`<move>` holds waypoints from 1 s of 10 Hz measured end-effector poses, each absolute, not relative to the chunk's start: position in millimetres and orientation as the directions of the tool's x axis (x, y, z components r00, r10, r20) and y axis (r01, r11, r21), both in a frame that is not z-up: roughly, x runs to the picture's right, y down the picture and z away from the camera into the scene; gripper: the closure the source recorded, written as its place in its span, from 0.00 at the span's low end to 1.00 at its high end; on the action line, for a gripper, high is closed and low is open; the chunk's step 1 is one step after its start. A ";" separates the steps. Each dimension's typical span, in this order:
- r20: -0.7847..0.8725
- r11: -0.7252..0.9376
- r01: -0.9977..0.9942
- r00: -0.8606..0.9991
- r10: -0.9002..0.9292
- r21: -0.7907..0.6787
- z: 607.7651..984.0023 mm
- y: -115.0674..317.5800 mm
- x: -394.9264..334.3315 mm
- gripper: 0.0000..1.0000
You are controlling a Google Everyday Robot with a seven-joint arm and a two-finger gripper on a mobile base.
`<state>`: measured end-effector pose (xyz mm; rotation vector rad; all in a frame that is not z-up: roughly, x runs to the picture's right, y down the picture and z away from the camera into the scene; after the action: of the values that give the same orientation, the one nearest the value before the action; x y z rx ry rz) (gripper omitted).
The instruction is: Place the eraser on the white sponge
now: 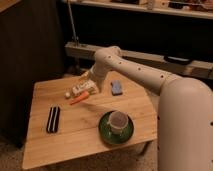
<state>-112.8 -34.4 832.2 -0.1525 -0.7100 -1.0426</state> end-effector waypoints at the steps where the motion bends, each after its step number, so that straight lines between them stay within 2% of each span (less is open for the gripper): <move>1: 0.616 0.496 0.820 0.240 -0.750 0.285 837.0 -36.0 -144.9 0.20; 3: 0.637 0.453 0.800 0.119 -0.761 0.392 838.7 -29.1 -192.0 0.20; 6: 0.636 0.339 0.799 -0.069 -0.769 0.497 807.8 -2.3 -237.1 0.20; 8: 0.614 0.238 0.824 -0.160 -0.773 0.514 782.5 11.1 -251.0 0.20; 10: 0.605 0.176 0.858 -0.181 -0.776 0.483 783.2 26.4 -264.3 0.20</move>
<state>-264.3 26.4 783.2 -0.1104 -0.9706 -1.4609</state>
